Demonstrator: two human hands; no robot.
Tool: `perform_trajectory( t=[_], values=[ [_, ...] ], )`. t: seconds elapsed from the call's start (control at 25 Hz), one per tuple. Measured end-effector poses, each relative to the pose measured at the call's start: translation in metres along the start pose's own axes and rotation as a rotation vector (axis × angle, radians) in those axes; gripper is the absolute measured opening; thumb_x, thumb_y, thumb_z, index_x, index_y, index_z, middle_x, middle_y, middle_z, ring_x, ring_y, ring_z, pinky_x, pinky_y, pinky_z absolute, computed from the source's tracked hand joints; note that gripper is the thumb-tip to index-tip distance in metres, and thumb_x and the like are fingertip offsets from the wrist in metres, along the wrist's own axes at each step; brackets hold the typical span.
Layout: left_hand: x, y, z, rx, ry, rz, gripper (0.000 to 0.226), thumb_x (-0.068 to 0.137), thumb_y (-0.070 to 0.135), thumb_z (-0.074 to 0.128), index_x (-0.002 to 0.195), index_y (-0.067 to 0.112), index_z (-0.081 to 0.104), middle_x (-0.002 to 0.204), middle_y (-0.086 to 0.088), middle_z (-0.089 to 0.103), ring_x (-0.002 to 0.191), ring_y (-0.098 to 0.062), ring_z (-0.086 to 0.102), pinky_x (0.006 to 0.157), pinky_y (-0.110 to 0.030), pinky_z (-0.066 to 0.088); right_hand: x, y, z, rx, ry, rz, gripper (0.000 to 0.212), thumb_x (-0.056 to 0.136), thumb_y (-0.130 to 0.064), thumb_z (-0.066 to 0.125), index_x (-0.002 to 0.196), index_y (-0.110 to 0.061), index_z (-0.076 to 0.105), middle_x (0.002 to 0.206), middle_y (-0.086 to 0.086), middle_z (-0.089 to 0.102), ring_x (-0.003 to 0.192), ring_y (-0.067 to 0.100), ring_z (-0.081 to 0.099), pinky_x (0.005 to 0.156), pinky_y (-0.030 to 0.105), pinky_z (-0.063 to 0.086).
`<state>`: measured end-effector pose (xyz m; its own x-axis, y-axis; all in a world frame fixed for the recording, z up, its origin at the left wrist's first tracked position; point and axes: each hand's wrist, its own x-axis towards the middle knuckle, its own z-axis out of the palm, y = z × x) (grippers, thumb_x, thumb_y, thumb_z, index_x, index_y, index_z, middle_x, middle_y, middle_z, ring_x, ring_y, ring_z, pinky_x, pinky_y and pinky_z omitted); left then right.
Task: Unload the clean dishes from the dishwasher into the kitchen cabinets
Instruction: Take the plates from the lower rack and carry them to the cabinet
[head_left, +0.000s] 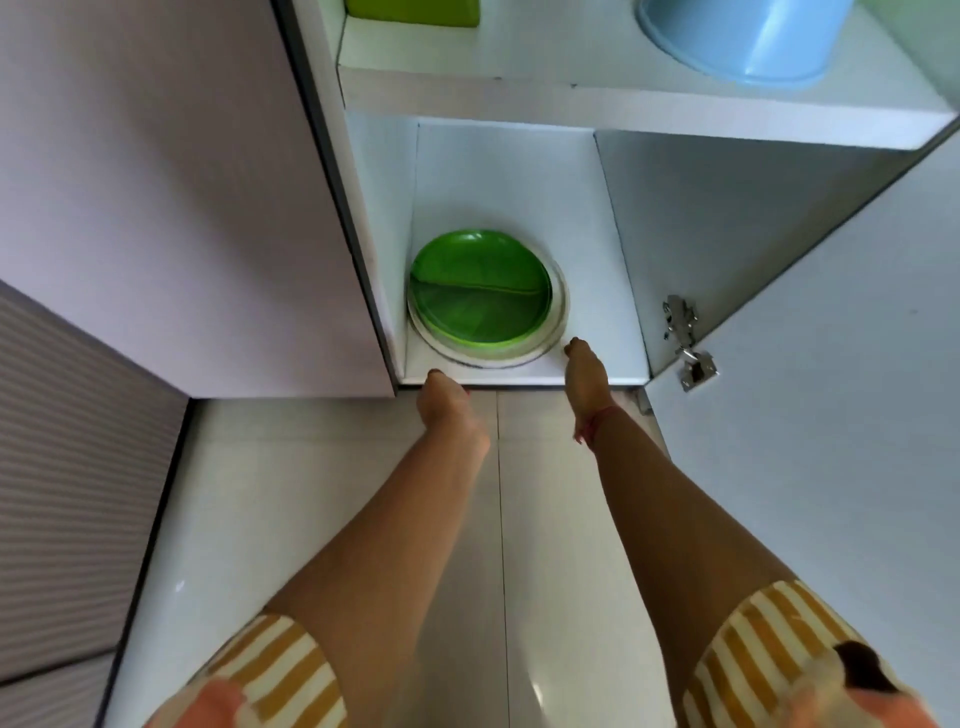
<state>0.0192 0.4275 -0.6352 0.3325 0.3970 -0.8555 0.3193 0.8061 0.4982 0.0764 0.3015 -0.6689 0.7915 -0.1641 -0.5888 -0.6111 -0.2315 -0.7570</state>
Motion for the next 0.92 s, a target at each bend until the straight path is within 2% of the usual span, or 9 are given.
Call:
perform_trajectory(
  t=[0.08, 0.2, 0.28, 0.4, 0.44, 0.52, 0.64, 0.76, 0.92],
  values=[
    [-0.039, -0.001, -0.014, 0.12, -0.014, 0.009, 0.024, 0.097, 0.023, 0.04, 0.078, 0.016, 0.052, 0.082, 0.001, 0.053, 0.069, -0.013, 0.049, 0.077, -0.03, 0.038, -0.038, -0.004, -0.009, -0.086, 0.014, -0.046, 0.043, 0.1, -0.028, 0.028, 0.136, -0.009, 0.046, 0.138, 0.011, 0.049, 0.127, 0.028, 0.044, 0.108, 0.04, 0.031],
    [-0.094, 0.009, -0.033, 0.169, -0.045, 0.011, 0.028, 0.098, 0.024, 0.041, 0.072, 0.023, 0.048, 0.08, 0.004, 0.053, 0.076, -0.012, 0.052, 0.076, -0.029, 0.038, -0.091, -0.011, -0.019, -0.083, 0.065, -0.067, 0.033, 0.091, -0.03, 0.032, 0.109, -0.028, 0.059, 0.105, -0.004, 0.057, 0.095, 0.015, 0.049, 0.104, 0.041, 0.029],
    [-0.139, 0.019, -0.046, 0.182, -0.072, -0.009, 0.025, 0.099, 0.023, 0.039, 0.078, 0.021, 0.052, 0.094, 0.003, 0.057, 0.09, -0.015, 0.055, 0.075, -0.029, 0.039, -0.137, -0.022, -0.031, -0.137, 0.061, -0.057, 0.036, 0.095, -0.026, 0.031, 0.117, -0.023, 0.059, 0.116, 0.0, 0.058, 0.104, 0.017, 0.05, 0.109, 0.045, 0.028],
    [-0.225, 0.036, -0.067, 0.228, -0.092, -0.007, 0.019, 0.101, 0.023, 0.038, 0.105, 0.016, 0.055, 0.107, 0.0, 0.058, 0.1, -0.017, 0.053, 0.077, -0.029, 0.041, -0.222, -0.05, -0.06, -0.145, 0.052, -0.06, 0.039, 0.099, -0.025, 0.03, 0.13, -0.021, 0.053, 0.134, 0.0, 0.054, 0.123, 0.02, 0.047, 0.114, 0.046, 0.025],
    [-0.257, 0.043, -0.075, 0.244, -0.098, -0.007, 0.018, 0.101, 0.023, 0.039, 0.109, 0.018, 0.054, 0.109, 0.0, 0.059, 0.1, -0.017, 0.053, 0.075, -0.028, 0.042, -0.254, -0.062, -0.073, -0.122, 0.043, -0.059, 0.039, 0.1, -0.025, 0.03, 0.133, -0.021, 0.051, 0.137, 0.0, 0.053, 0.126, 0.02, 0.046, 0.115, 0.044, 0.025],
    [-0.314, 0.051, -0.09, 0.282, -0.119, -0.016, 0.024, 0.101, 0.025, 0.039, 0.117, 0.017, 0.055, 0.112, 0.001, 0.06, 0.104, -0.016, 0.054, 0.084, -0.029, 0.044, -0.313, -0.082, -0.097, -0.082, 0.014, -0.05, 0.04, 0.102, -0.024, 0.031, 0.138, -0.018, 0.047, 0.14, 0.001, 0.05, 0.13, 0.019, 0.043, 0.116, 0.036, 0.026],
    [-0.419, 0.056, -0.119, 0.34, -0.157, -0.065, 0.029, 0.101, 0.025, 0.041, 0.124, 0.015, 0.056, 0.115, 0.001, 0.061, 0.107, -0.016, 0.056, 0.094, -0.032, 0.042, -0.418, -0.111, -0.15, -0.027, -0.042, -0.048, 0.04, 0.103, -0.025, 0.033, 0.139, -0.016, 0.045, 0.141, 0.004, 0.049, 0.13, 0.018, 0.044, 0.109, 0.026, 0.03],
    [-0.516, 0.055, -0.146, 0.437, -0.238, -0.07, 0.027, 0.101, 0.024, 0.042, 0.122, 0.016, 0.057, 0.118, 0.0, 0.062, 0.109, -0.018, 0.058, 0.096, -0.033, 0.043, -0.502, -0.125, -0.207, 0.032, -0.022, -0.034, 0.037, 0.102, -0.026, 0.036, 0.136, -0.018, 0.048, 0.138, 0.003, 0.051, 0.127, 0.018, 0.047, 0.111, 0.031, 0.034],
    [-0.607, 0.05, -0.181, 0.391, -0.289, -0.079, 0.031, 0.102, 0.023, 0.041, 0.127, 0.013, 0.055, 0.118, -0.002, 0.062, 0.111, -0.022, 0.058, 0.102, -0.037, 0.043, -0.571, -0.119, -0.26, 0.127, -0.03, -0.03, 0.029, 0.1, -0.028, 0.041, 0.126, -0.026, 0.054, 0.131, -0.001, 0.056, 0.122, 0.017, 0.051, 0.109, 0.041, 0.039]
  ],
)
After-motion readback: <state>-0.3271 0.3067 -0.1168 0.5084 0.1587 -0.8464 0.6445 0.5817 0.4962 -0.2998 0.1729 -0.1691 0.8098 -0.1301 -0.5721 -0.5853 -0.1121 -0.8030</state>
